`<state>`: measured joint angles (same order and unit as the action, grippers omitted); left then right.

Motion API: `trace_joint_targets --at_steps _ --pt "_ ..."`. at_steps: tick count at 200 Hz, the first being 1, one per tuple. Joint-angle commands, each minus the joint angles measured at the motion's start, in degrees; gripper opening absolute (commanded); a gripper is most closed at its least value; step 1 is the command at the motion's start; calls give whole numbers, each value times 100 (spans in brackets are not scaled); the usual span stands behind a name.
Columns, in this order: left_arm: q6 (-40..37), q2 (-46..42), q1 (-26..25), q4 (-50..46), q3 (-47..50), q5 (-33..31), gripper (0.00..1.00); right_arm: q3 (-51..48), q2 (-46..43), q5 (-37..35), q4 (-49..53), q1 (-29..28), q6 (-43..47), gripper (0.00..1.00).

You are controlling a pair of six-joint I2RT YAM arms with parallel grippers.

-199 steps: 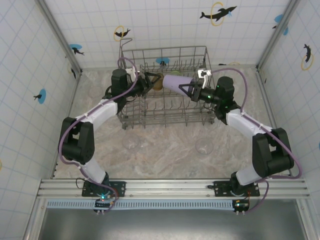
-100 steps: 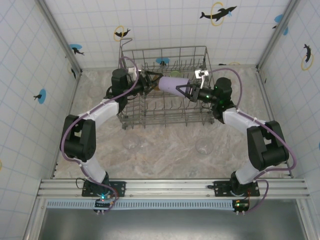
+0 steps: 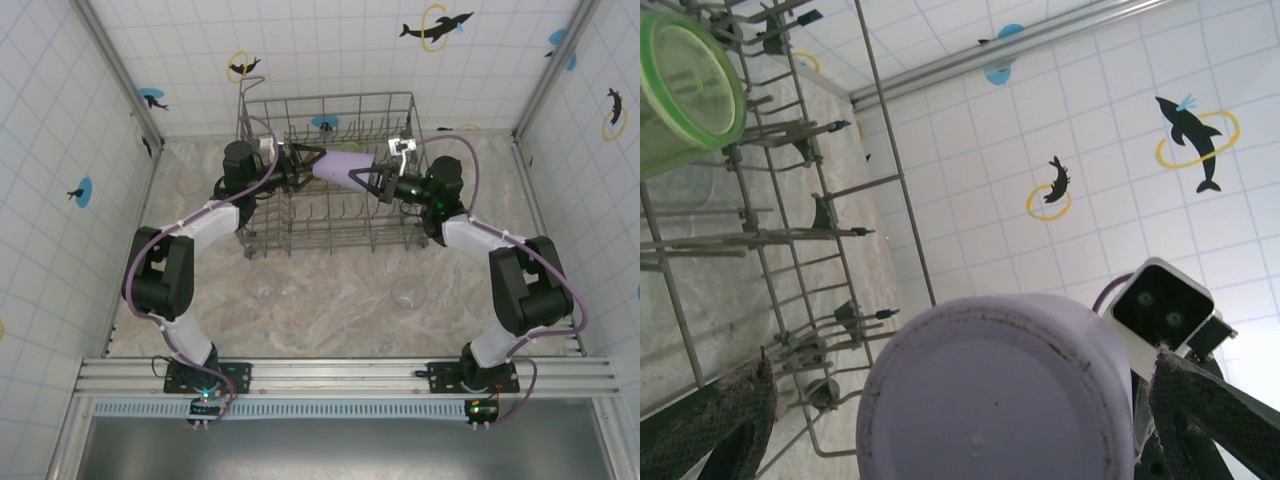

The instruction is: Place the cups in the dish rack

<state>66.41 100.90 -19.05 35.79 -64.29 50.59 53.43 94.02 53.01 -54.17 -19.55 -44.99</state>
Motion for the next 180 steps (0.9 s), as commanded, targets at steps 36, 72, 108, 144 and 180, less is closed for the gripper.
trace_joint_targets --at_steps 36,72,108,144,180 --pt "350 -79 33 525 145 277 98 356 123 104 -761 -104 -271 0" --pt "448 -97 37 624 149 285 98 507 254 113 -772 -166 -289 0" --pt "583 -106 27 839 223 324 89 506 353 113 -900 -194 -390 0" --pt "773 -97 15 1122 280 364 78 494 408 99 -927 -249 -425 0" --pt "856 -88 15 1255 180 451 51 496 390 65 -802 -242 -401 0"
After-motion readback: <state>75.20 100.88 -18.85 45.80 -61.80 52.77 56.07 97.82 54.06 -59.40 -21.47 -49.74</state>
